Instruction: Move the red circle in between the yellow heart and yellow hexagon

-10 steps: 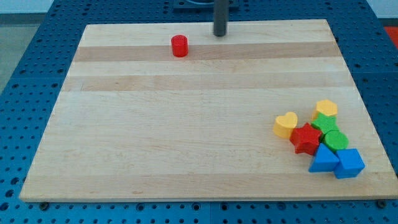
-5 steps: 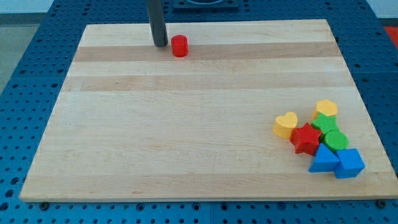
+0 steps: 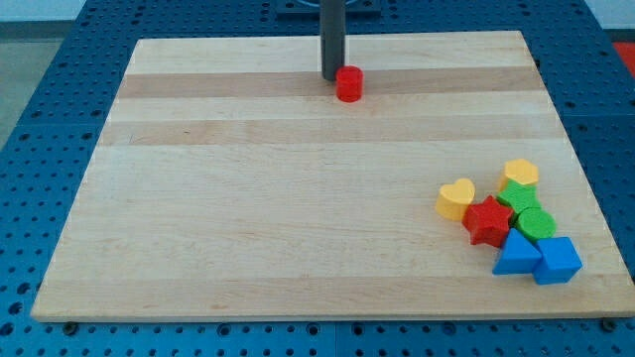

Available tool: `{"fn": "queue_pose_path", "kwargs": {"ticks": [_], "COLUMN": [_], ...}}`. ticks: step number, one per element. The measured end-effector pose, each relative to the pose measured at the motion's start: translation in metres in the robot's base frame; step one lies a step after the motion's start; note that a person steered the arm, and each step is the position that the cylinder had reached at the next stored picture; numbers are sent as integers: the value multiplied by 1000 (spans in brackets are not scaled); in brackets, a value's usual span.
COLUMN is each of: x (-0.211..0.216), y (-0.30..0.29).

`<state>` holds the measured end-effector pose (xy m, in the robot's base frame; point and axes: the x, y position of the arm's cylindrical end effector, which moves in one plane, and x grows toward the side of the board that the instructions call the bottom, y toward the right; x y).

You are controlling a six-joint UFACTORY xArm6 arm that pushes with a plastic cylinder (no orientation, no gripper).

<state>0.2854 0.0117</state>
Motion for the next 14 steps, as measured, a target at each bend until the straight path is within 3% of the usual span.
{"fn": "queue_pose_path", "kwargs": {"ticks": [3, 7, 14], "x": [53, 118, 144], "y": [50, 36, 153]}}
